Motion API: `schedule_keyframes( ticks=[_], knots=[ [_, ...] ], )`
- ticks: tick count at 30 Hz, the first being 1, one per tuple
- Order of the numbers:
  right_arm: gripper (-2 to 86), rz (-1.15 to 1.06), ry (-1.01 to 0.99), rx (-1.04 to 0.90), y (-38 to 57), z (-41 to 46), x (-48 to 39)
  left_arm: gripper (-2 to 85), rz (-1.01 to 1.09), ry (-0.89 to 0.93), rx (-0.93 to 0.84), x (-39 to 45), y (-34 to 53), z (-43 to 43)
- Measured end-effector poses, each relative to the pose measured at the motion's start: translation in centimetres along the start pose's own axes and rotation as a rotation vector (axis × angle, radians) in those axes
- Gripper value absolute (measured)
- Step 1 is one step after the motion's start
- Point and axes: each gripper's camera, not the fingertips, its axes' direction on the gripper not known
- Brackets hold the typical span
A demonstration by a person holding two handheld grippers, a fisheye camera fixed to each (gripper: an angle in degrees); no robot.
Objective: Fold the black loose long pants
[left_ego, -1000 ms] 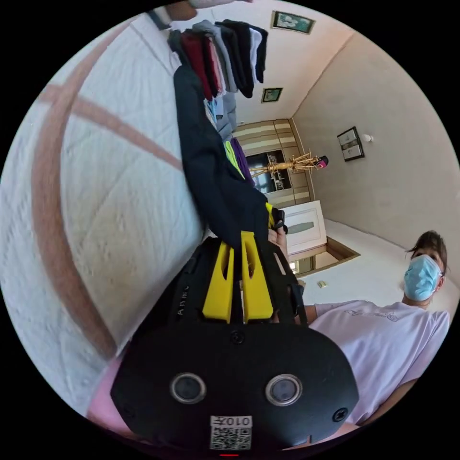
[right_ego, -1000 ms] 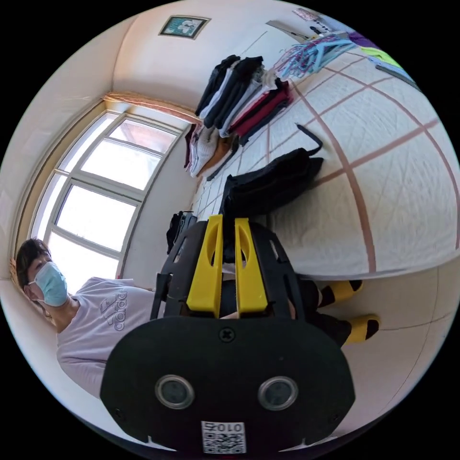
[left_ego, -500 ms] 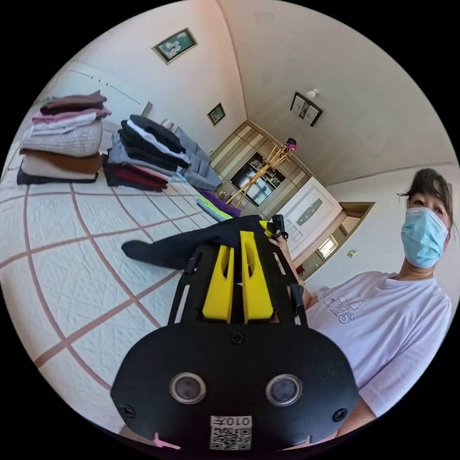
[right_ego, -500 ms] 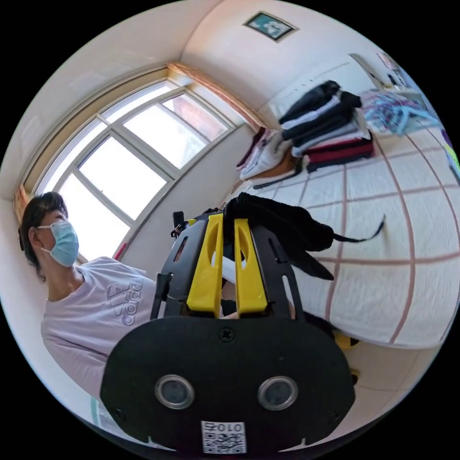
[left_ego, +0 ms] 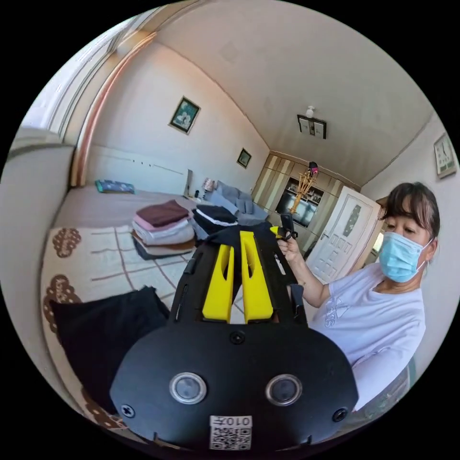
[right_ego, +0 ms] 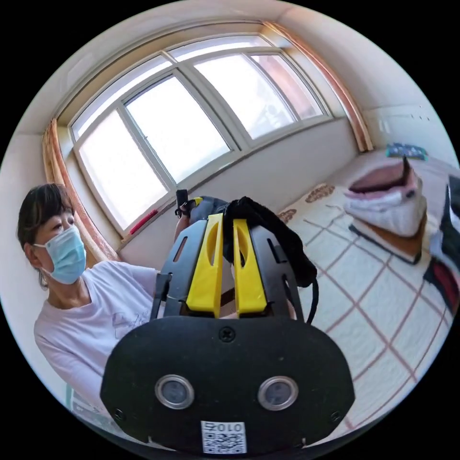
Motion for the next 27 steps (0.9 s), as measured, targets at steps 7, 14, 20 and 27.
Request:
schedule_keyframes(
  ticks=[7, 14, 20, 27],
  knots=[
    [4.5, -0.155, 0.031, 0.08, -9.8, 9.4, -4.5, 4.6, 0.068, -0.215, -0.028, -4.4, -5.4, -14.5],
    [5.1, 0.356, -0.052, -0.349, -1.9, 28.1, 6.1, 5.5, -0.493, -0.247, -0.468, -21.0, 14.3, -12.1],
    [5.2, 0.424, -0.114, -0.37, -2.6, 28.6, 5.5, 5.7, -0.608, -0.156, -0.352, -21.9, 20.5, -12.7],
    [5.1, 0.372, -0.004, -0.455, -2.6, 31.2, 2.4, 6.6, -0.581, -0.388, -0.549, -19.9, 16.8, -10.2]
  ],
)
